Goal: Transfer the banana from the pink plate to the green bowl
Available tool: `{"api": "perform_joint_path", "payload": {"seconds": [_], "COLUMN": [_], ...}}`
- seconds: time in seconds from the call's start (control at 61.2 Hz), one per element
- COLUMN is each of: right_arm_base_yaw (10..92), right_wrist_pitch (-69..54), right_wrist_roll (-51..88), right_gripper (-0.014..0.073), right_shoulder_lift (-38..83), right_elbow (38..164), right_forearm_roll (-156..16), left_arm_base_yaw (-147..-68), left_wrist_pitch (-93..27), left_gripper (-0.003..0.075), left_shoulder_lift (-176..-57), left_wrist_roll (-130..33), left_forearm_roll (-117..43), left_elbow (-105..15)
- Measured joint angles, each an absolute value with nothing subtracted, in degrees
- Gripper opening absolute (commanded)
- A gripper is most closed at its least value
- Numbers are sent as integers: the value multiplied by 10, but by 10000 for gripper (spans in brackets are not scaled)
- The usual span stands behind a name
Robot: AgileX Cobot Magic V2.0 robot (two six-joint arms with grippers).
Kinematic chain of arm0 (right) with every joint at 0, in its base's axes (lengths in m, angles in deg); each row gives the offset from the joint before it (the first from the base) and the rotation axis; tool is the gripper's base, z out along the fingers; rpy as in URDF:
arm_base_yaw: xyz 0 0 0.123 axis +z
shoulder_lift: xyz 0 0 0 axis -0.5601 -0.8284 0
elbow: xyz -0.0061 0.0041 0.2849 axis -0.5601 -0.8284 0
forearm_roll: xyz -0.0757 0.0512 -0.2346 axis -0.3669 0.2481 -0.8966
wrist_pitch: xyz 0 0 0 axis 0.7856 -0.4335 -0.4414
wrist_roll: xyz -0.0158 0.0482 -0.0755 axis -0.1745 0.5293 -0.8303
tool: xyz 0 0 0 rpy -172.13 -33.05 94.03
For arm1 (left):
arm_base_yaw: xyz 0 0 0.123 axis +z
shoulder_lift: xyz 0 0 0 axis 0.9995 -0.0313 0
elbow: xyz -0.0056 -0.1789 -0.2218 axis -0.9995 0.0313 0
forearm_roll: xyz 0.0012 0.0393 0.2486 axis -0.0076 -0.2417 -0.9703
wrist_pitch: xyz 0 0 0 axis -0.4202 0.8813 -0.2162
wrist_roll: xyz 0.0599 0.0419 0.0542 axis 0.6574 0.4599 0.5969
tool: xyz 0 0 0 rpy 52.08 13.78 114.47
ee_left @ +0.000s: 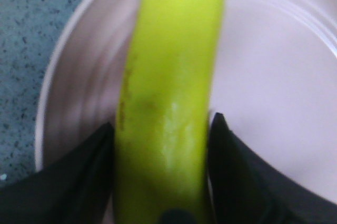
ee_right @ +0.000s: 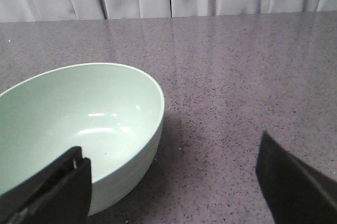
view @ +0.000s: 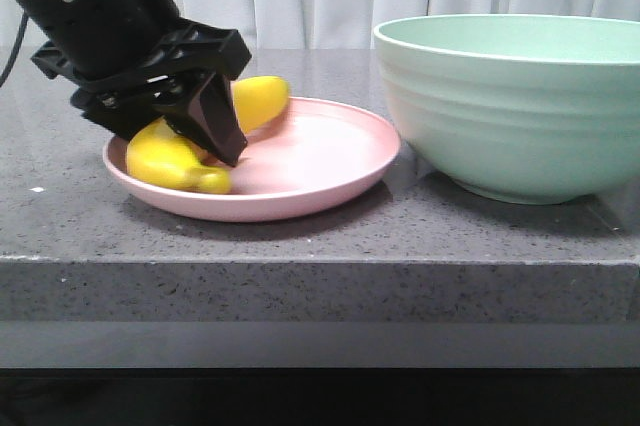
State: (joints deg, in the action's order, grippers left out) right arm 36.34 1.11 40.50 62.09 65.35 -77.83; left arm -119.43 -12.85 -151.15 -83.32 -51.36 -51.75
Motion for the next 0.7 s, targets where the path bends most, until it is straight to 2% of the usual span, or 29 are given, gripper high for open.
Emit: {"api": "perform_joint_path", "payload": {"seconds": [0.049, 0.18, 0.425, 0.703], "right_arm_base_yaw": [363, 363, 363, 397], "right_wrist_pitch": [11, 11, 16, 37], "right_wrist_roll": [405, 405, 405, 362], "right_gripper": [643, 643, 643, 643], "right_shoulder_lift": [621, 621, 615, 523], "right_elbow": [654, 654, 654, 654], "right_forearm_roll": [-778, -778, -715, -419], "left_arm_base_yaw": [-1194, -1192, -1195, -1293], "left_wrist_pitch": [-141, -154, -113, -71], "left_gripper": [134, 52, 41, 41], "left_shoulder_lift": [-1512, -1513, -1477, -1392], "left_wrist_roll": [-833, -833, -833, -833], "left_forearm_roll": [-514, -514, -516, -516], "left_elbow": [-518, -522, -592, -645]}}
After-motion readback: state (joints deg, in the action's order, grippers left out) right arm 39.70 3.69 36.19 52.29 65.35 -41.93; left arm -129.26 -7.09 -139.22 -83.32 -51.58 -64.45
